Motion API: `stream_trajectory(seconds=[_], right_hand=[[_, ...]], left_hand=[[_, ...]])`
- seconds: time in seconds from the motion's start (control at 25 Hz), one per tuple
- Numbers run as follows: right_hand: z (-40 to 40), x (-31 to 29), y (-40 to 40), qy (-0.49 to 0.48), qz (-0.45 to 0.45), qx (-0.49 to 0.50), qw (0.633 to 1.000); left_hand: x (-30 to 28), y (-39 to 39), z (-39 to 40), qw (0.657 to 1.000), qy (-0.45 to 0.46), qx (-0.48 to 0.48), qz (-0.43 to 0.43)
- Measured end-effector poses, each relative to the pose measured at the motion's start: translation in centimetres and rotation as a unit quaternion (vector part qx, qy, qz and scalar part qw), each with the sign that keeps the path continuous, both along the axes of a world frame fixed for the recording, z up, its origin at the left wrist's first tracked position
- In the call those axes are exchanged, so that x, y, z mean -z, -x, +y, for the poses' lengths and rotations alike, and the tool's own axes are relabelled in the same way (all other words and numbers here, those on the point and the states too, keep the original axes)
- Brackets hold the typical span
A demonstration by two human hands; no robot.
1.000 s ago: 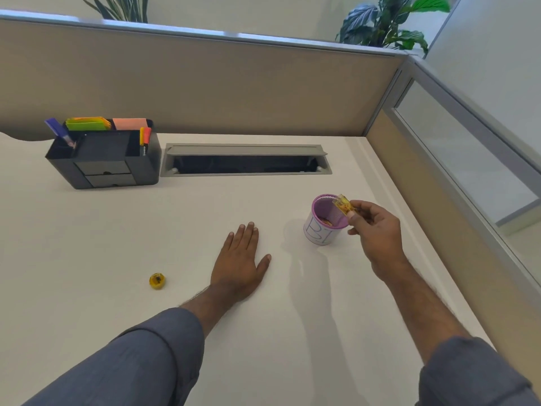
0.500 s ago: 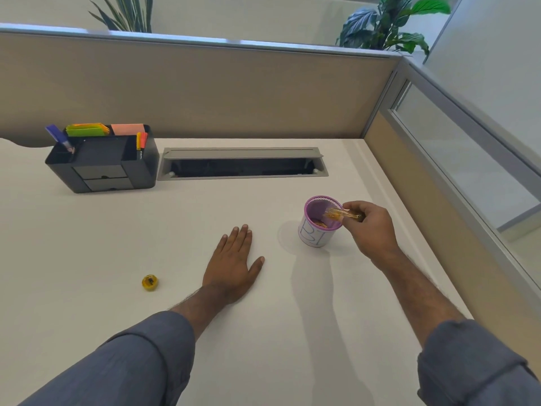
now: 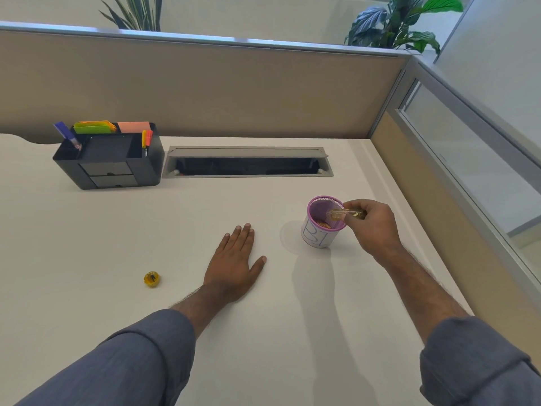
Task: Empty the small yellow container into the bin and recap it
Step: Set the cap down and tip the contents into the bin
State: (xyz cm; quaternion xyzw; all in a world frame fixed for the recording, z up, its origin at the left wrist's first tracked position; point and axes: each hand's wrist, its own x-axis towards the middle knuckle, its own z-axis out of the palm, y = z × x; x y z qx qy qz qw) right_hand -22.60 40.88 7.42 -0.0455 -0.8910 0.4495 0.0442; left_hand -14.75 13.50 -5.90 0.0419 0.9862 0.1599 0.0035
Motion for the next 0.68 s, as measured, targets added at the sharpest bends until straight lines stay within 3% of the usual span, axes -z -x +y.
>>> stream_trajectory(seconds=[0.36, 0.56, 0.68], right_hand=[[-0.8, -0.2, -0.5, -0.127, 0.061, -0.018, 0.990], [-1.0, -0.4, -0.9, -0.131, 0.075, 0.018, 0.988], [-1.3, -0.4, -1.2, -0.079, 0.054, 0.050, 0.994]], left_hand=[[0.1, 0.0, 0.0, 1.000, 0.004, 0.001, -0.003], [-0.3, 0.2, 0.1, 1.000, 0.014, 0.009, -0.023], [-1.0, 0.1, 0.0, 0.999, 0.016, 0.010, -0.033]])
